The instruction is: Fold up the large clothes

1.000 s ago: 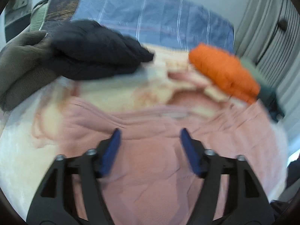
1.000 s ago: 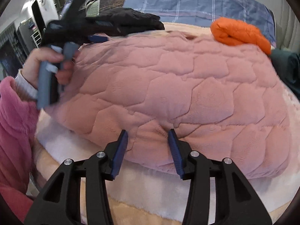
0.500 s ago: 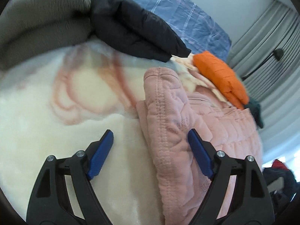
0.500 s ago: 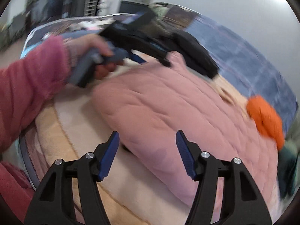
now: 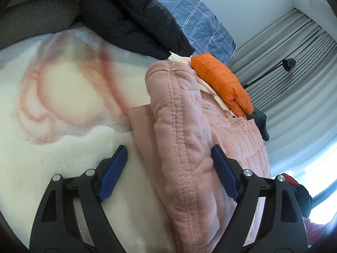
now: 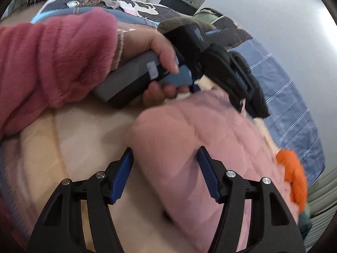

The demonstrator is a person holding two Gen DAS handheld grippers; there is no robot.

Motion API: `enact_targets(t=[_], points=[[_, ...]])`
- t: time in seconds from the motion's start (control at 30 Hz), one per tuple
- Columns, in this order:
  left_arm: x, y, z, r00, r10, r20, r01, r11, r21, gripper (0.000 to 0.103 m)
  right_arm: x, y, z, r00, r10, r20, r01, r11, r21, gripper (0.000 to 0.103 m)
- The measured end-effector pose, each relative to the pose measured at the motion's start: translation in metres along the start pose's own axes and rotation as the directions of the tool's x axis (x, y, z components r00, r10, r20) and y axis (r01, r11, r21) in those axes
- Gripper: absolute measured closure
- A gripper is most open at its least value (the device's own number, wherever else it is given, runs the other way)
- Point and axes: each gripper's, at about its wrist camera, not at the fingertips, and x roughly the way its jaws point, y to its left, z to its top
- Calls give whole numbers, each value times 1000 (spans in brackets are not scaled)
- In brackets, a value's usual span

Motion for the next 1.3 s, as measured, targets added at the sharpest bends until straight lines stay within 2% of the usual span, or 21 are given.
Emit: enact_targets(t=[0.13, 0.2, 0.23, 0.27, 0.3, 0.4, 0.6, 0.87, 0.97, 1.07, 1.13, 1.23, 1.3], points=[[-2, 1, -2, 1000, 0, 6, 0, 1000, 1, 20, 14, 13, 10, 997, -74, 13, 75, 996, -55, 40], [-4, 1, -1, 1000, 6, 14, -6, 1000, 5, 23, 14, 9, 12, 998, -59, 23, 59, 998, -25, 56], [-4, 1, -1, 1000, 10, 19, -10, 1000, 7, 26, 13, 5, 14, 999, -43, 31, 43, 999, 0, 59], [-5, 1, -1, 1000, 2, 27, -2, 1000, 4, 41, 9, -4, 14, 999, -23, 45, 21, 999, 44, 66], [-6, 2, 0, 999, -37, 27, 37, 999, -12, 52, 7, -11, 15, 998, -8, 56, 4, 997, 78, 70], [-9, 0, 4, 997, -53, 51, 55, 997, -46, 67, -3, -34, 14, 995, 33, 96, -51, 981, 187, 75], [-28, -38, 23, 993, -73, 93, 73, 997, 9, 71, -41, -71, 5, 978, 39, 205, -110, 933, 343, 77], [-40, -136, 52, 993, -50, 111, 30, 983, 178, 72, -101, -117, -25, 932, -80, 354, -114, 862, 494, 77], [-36, -180, 61, 993, -26, 112, 0, 973, 231, 74, -124, -142, -50, 910, -113, 400, -153, 804, 574, 77], [-20, -233, 63, 993, 29, 117, -63, 952, 301, 75, -142, -161, -79, 888, -157, 432, -181, 743, 644, 78], [-4, -273, 62, 993, 54, 105, -89, 928, 362, 76, -155, -174, -104, 875, -194, 444, -196, 696, 691, 78], [22, -321, 61, 995, 64, 73, -89, 896, 435, 76, -173, -193, -142, 860, -240, 450, -222, 619, 754, 78], [40, -349, 57, 996, 74, 53, -91, 870, 485, 76, -184, -204, -172, 853, -266, 448, -248, 549, 798, 78]])
